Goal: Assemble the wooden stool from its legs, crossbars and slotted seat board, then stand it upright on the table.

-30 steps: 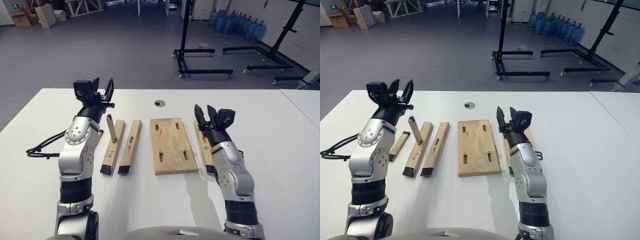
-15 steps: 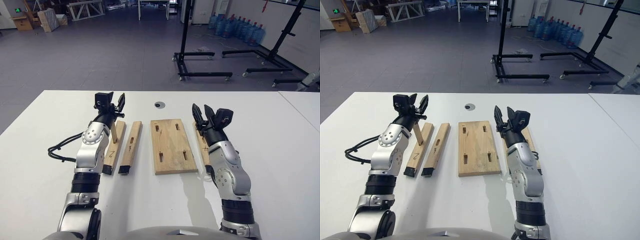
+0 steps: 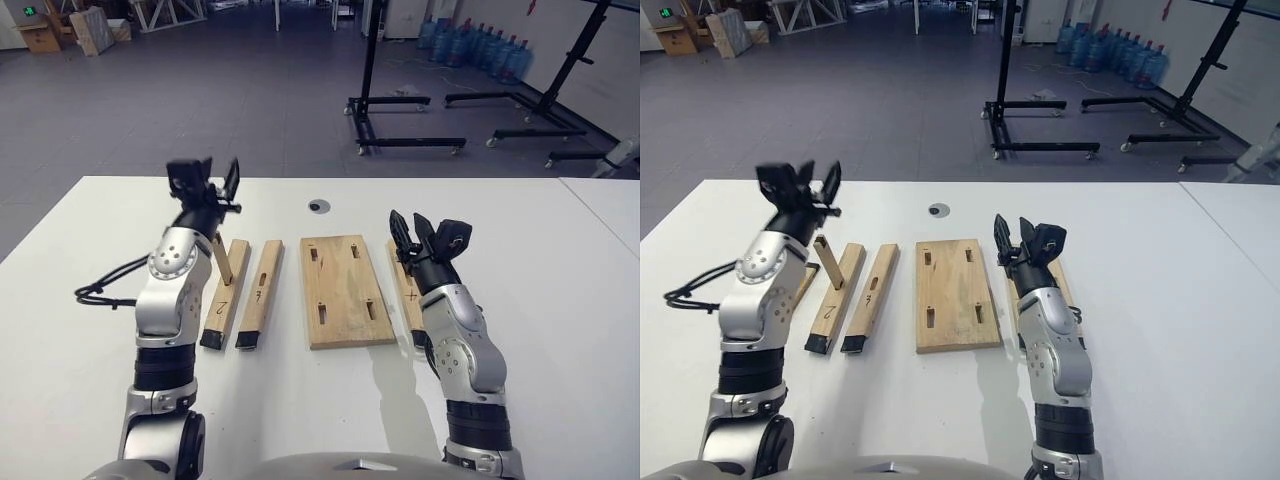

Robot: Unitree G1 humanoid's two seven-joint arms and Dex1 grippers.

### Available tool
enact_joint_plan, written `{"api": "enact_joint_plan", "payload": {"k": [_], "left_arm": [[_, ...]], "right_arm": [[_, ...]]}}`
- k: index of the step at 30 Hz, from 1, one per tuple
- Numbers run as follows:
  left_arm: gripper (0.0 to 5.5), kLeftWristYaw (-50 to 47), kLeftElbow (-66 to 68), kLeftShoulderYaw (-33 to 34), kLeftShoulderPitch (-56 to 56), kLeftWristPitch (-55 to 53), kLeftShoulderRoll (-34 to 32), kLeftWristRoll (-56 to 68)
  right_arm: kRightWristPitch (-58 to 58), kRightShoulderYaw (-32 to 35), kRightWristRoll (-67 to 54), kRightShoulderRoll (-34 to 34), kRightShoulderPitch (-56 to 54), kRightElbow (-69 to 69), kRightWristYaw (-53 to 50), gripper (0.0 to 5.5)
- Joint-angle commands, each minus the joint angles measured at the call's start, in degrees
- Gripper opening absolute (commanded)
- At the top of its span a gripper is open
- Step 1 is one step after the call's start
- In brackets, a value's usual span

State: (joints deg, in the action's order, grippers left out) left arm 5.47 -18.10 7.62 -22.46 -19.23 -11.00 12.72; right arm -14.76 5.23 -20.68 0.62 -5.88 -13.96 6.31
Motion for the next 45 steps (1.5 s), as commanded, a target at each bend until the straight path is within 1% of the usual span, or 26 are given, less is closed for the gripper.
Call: {"api": "enact_joint_plan", "payload": {"k": [1, 2, 4, 6, 7, 9, 11, 14, 16, 21, 25, 30, 38, 42, 45], "left_arm": [[2.29, 0.53, -10.7, -1.18, 7.79, 0.55, -2.14, -2.89], [2.29, 0.67, -13.31, -1.44, 11.64, 0.19, -2.06, -3.1], [2.29, 1.17, -17.41, -1.73, 22.73, 0.32, -2.37, -4.67], [2.29, 2.46, -19.5, -2.94, 33.38, 3.45, -2.98, -6.82], [2.49, 2.74, -19.47, -3.55, 37.78, 5.02, -2.7, -7.68], [2.72, 1.47, -17.72, -3.65, 43.37, 5.32, -1.72, -9.66], [2.97, 1.37, -15.8, -4.97, 45.88, 3.18, -1.9, -11.36], [3.4, 3.68, -13.52, -8.77, 44.72, -5.16, -3.36, -11.87], [3.65, 4.01, -13.27, -9.52, 42.62, -9.86, -3.69, -12.02], [4.34, 2.84, -14.53, -8.3, 38.23, -19.88, -3.78, -12.19], [4.91, 2.48, -14.09, -7.52, 36.84, -24.37, -3.55, -11.84], [4.91, 3.36, -12.3, -6.01, 35.33, -27.94, -2.79, -9.62], [4.91, 2.57, -11.87, -7.75, 34.86, -37.66, -4.43, -10.46], [4.91, 2.24, -10.0, -7.14, 33.0, -39.73, -4.33, -10.23], [4.91, 2.73, -8.93, -7.92, 32.07, -40.22, -4.85, -10.22]], "right_arm": [[0.34, 0.41, 0.48, -0.2, 1.82, -0.78, -0.47, 2.56], [0.23, 0.41, 0.54, -0.23, 2.18, -1.09, -0.53, 2.56], [-0.18, 0.37, 0.68, -0.43, 3.01, -2.02, -0.65, 2.56], [-0.6, 0.42, 0.6, -0.63, 3.86, -2.68, -0.66, 2.56], [-0.85, 0.44, 0.48, -0.75, 4.23, -2.91, -0.56, 2.56], [-1.42, 0.29, 0.46, -1.08, 4.52, -3.31, -0.38, 2.56], [-2.02, 0.07, 0.36, -1.38, 4.44, -3.67, -0.28, 2.56], [-3.16, -0.41, 0.27, -2.01, 4.39, -4.65, -0.1, 2.56], [-3.85, -0.56, 0.01, -2.29, 4.16, -5.26, 0.01, 2.56], [-4.07, -0.72, 0.2, -2.36, 4.82, -5.66, 0.01, 2.56], [-3.81, -0.67, 0.37, -2.39, 4.99, -5.78, -0.1, 2.56], [-3.4, -0.94, 0.58, -1.97, 4.91, -5.47, -0.37, 2.56], [-3.56, -1.25, -0.22, -1.53, 5.1, -5.53, 0.09, 2.56], [-3.34, -1.41, -0.08, -1.18, 5.13, -5.31, -0.05, 2.56], [-3.36, -1.94, 0.21, -0.87, 5.01, -4.99, 0.07, 2.56]]}}
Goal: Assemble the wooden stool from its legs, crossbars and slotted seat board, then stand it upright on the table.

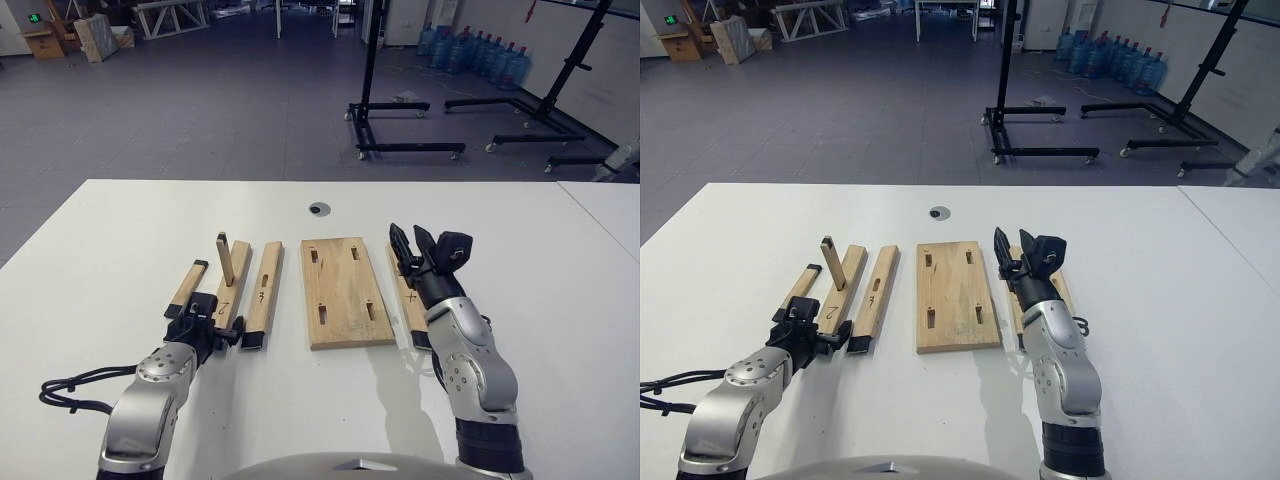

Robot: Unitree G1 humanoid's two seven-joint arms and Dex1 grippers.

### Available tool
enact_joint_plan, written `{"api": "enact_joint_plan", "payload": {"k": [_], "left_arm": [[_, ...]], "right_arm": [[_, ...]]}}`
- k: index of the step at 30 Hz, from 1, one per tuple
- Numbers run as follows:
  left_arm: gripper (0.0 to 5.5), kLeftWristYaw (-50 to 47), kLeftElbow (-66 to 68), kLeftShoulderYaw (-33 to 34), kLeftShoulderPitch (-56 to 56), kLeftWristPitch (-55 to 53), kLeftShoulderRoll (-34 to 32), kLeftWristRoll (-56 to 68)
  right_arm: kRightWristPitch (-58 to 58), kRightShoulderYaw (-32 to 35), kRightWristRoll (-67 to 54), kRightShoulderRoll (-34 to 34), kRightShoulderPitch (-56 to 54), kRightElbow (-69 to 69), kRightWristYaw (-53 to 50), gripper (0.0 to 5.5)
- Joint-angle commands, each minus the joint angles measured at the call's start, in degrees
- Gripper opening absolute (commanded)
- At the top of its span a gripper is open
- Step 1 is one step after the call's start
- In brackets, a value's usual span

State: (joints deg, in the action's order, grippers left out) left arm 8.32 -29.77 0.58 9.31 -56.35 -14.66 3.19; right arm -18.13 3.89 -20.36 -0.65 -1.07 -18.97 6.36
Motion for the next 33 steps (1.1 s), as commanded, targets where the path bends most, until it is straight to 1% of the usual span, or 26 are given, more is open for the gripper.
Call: {"api": "enact_joint_plan", "payload": {"k": [1, 3, 5, 9, 10, 11, 13, 17, 22, 24, 28, 30, 33], "left_arm": [[4.91, -0.1, 3.02, -0.99, 0.28, -3.42, -1.25, -0.68], [4.91, -0.18, 3.36, -0.98, 0.17, -4.05, -1.01, -0.43], [4.64, -0.27, 3.8, -0.85, 0.19, -4.78, -0.46, -0.07], [3.97, -0.19, 4.72, -0.11, 0.34, -7.17, 0.89, 1.31], [3.89, -0.13, 5.04, 0.1, 0.34, -7.54, 1.03, 1.53], [3.64, -0.14, 5.23, 0.21, 0.31, -7.79, 1.15, 1.68], [3.35, -0.03, 5.99, 0.8, 0.28, -9.24, 1.47, 2.6], [2.74, 0.08, 7.28, 0.27, 0.73, -8.91, 0.39, 2.68], [2.07, -0.51, 8.63, 1.9, 0.14, -8.46, 2.03, 3.46], [2.03, -0.57, 9.05, 2.0, -0.21, -8.17, 2.15, 3.54], [2.03, -1.27, 9.05, 4.19, -1.89, -7.13, 4.32, 4.43], [2.03, -1.96, 8.42, 7.38, -4.69, -5.16, 6.69, 5.92], [2.03, -2.5, 10.48, 12.69, -10.33, -3.22, 7.39, 8.1]], "right_arm": [[-0.19, -0.9, 0.12, 0.37, 0.09, 0.07, 0.1, 2.56], [-0.48, -1.1, 0.32, 0.32, -0.09, 0.2, 0.07, 2.56], [-0.6, -1.28, 0.26, 0.36, 0.04, 0.17, -0.11, 2.56], [-0.82, -1.28, 0.37, 0.25, 0.23, 0.19, -0.45, 2.56], [-0.83, -1.29, 0.35, 0.25, 0.22, 0.21, -0.49, 2.56], [-0.81, -1.24, 0.28, 0.23, 0.22, 0.21, -0.48, 2.56], [-0.87, -1.14, 0.21, 0.28, 0.34, -0.02, -0.67, 2.56], [-0.86, -0.8, 0.11, 0.32, 0.37, -0.14, -0.98, 2.56], [-0.66, -0.62, 0.07, 0.25, -0.08, 0.31, -1.03, 2.56], [-0.57, -0.6, 0.08, 0.25, -0.28, 0.55, -1.04, 2.56], [-0.35, -0.48, 0.03, 0.18, -1.1, 1.25, -0.87, 2.56], [-0.19, -0.19, -0.03, -0.08, -1.64, 1.65, -0.67, 2.56], [1.03, 0.84, 1.82, -2.65, -4.37, 3.26, -0.08, 2.56]]}}
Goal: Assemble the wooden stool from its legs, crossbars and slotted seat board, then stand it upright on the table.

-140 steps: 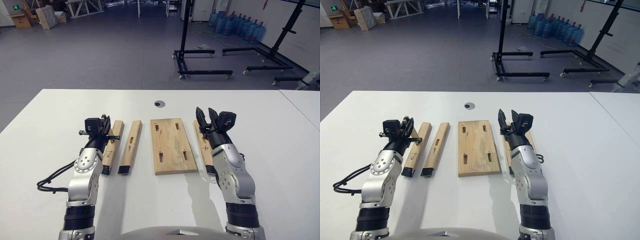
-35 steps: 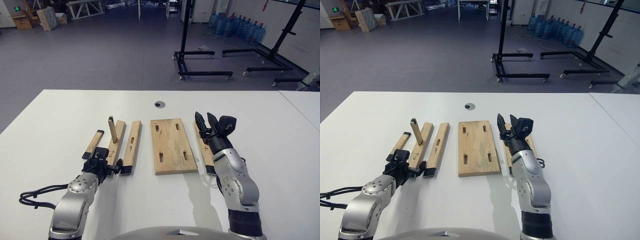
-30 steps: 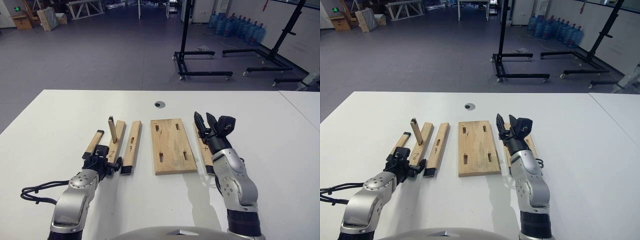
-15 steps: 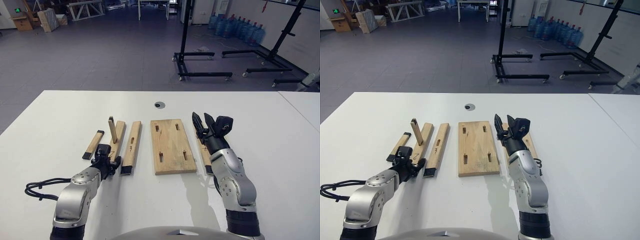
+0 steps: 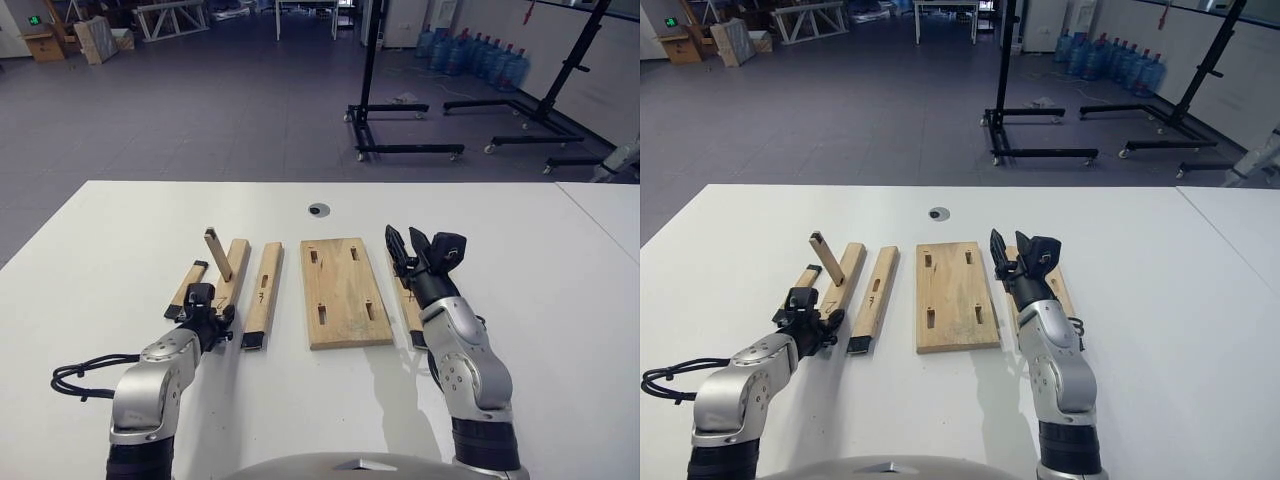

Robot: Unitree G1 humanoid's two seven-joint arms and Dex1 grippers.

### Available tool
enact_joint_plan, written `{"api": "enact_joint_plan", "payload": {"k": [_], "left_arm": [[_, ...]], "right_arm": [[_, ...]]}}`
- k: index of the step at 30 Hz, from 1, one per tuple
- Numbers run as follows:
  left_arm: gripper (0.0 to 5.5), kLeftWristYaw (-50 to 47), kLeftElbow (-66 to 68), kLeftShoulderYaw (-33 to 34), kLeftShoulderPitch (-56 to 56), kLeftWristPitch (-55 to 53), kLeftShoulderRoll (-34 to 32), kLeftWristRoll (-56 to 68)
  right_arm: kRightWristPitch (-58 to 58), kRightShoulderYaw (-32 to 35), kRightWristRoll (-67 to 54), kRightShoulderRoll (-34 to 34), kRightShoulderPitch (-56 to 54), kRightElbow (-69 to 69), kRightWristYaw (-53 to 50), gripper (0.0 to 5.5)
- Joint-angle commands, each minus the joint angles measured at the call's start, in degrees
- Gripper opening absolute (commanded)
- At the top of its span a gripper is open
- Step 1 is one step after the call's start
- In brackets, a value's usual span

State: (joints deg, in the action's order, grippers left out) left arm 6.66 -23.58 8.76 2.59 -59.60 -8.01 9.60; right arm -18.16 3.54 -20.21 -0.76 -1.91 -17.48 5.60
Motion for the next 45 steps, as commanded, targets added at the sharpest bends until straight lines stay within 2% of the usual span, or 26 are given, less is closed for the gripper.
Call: {"api": "enact_joint_plan", "payload": {"k": [1, 5, 9, 13, 17, 20, 26, 32, 45], "left_arm": [[2.03, -0.77, 5.41, 5.65, -5.21, 1.08, 0.4, 2.16], [2.02, 1.48, 12.28, 11.83, -14.31, 4.4, 2.45, 8.95], [2.02, 8.21, 16.83, 17.9, -20.74, 8.02, 4.59, 20.99], [2.02, 20.5, 15.8, 13.71, -19.77, 9.21, 1.94, 28.11], [2.02, 32.06, 12.33, 8.22, -16.97, 9.26, -0.23, 33.84], [2.02, 37.6, 10.59, 8.0, -16.08, 9.19, -0.72, 40.13], [2.02, 41.93, 7.14, 6.39, -12.61, 8.23, -1.66, 49.07], [2.02, 41.51, 8.09, 2.76, -11.12, 9.11, -2.3, 49.44], [2.02, 44.12, 7.36, -1.15, -7.43, 9.87, -3.79, 50.28]], "right_arm": [[1.24, 1.64, 1.8, -3.34, -4.83, 2.47, 1.11, 2.56], [1.38, 4.06, -3.09, -5.49, -10.66, 5.52, 6.57, 2.56], [-3.71, 5.95, -16.1, -3.18, -14.56, 7.82, 13.83, 2.56], [-12.13, 5.92, -31.11, -2.18, -12.99, 6.38, 21.99, 2.56], [-19.78, 8.02, -43.92, -2.98, -12.68, 6.03, 24.55, 3.24], [-22.29, 7.63, -45.73, -3.78, -14.63, 7.82, 23.9, 3.6], [-25.67, 9.13, -52.76, -3.36, -19.57, 10.52, 23.87, 3.61], [-28.73, 9.83, -58.09, -5.67, -21.66, 10.49, 25.95, 3.61], [-27.57, 6.89, -51.77, -6.01, -24.98, 14.13, 27.25, 3.61]]}}
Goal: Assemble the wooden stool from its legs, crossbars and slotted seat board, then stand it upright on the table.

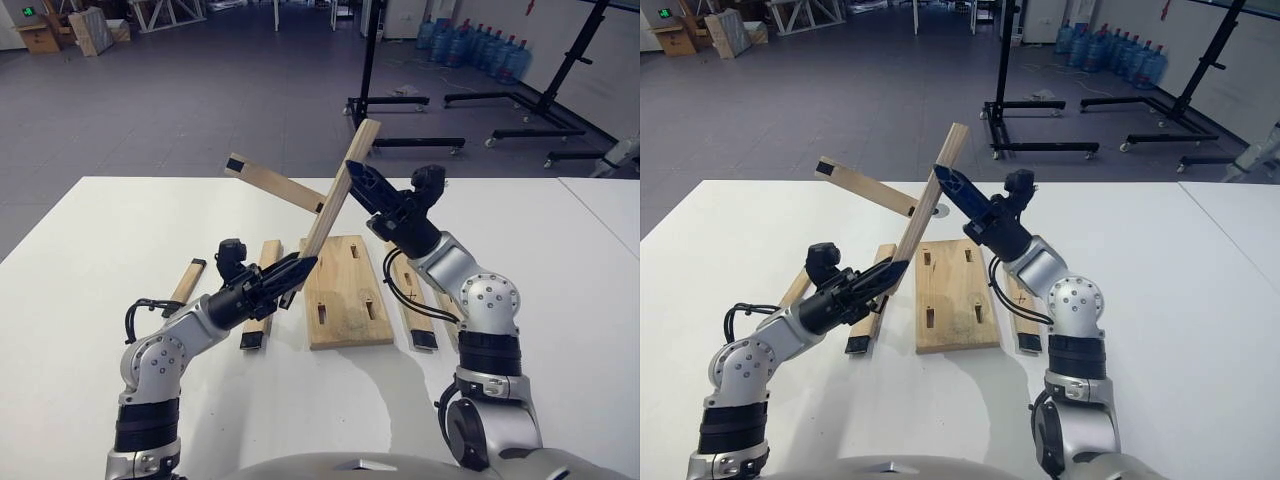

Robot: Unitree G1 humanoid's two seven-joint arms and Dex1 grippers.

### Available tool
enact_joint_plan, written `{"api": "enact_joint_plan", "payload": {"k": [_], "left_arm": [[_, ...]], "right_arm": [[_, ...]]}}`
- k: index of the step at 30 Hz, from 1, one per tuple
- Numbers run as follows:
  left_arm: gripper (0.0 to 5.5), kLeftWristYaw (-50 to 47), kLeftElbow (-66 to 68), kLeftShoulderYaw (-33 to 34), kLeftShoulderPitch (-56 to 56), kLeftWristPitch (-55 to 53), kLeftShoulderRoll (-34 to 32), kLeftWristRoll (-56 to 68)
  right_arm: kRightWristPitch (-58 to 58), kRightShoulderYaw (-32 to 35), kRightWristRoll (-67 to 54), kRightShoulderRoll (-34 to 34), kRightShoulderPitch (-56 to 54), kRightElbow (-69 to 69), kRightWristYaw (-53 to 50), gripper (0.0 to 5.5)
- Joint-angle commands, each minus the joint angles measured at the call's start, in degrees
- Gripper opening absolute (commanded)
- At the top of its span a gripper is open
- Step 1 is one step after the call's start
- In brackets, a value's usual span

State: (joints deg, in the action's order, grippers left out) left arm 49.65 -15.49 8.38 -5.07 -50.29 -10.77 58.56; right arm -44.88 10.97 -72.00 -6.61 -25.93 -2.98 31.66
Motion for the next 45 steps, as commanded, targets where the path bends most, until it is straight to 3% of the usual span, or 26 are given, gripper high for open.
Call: {"api": "enact_joint_plan", "payload": {"k": [1, 3, 12, 36, 37, 45], "left_arm": [[2.02, 1.29, -0.75, -0.81, 0.25, 0.37, -1.19, 1.7], [2.02, 1.57, -1.06, -1.15, 0.39, -0.15, -1.52, 2.56], [2.02, 2.46, -1.16, -3.43, 1.04, 0.25, -3.63, 2.72], [2.02, -0.27, -1.2, -2.88, 2.47, 2.62, -2.19, 1.82], [2.39, -0.92, -0.84, -2.48, 2.45, 2.38, -1.72, 2.37], [3.47, -2.38, -0.5, -1.42, 2.79, 2.56, -1.51, 3.98]], "right_arm": [[-1.18, -0.64, -0.21, -0.25, -0.89, -0.47, 1.79, 3.61], [-2.06, -1.08, -0.59, -0.68, -0.43, -1.04, 3.49, 3.61], [-5.2, -1.9, -0.98, -2.22, 1.4, -2.04, 8.16, 2.13], [-9.89, -1.97, -1.18, -11.73, 1.51, -5.24, 12.06, 2.1], [-9.77, -1.98, -1.05, -11.94, 1.31, -5.19, 12.13, 2.1], [-8.05, -0.45, -0.46, -12.38, -1.16, -3.68, 10.94, 2.05]]}}
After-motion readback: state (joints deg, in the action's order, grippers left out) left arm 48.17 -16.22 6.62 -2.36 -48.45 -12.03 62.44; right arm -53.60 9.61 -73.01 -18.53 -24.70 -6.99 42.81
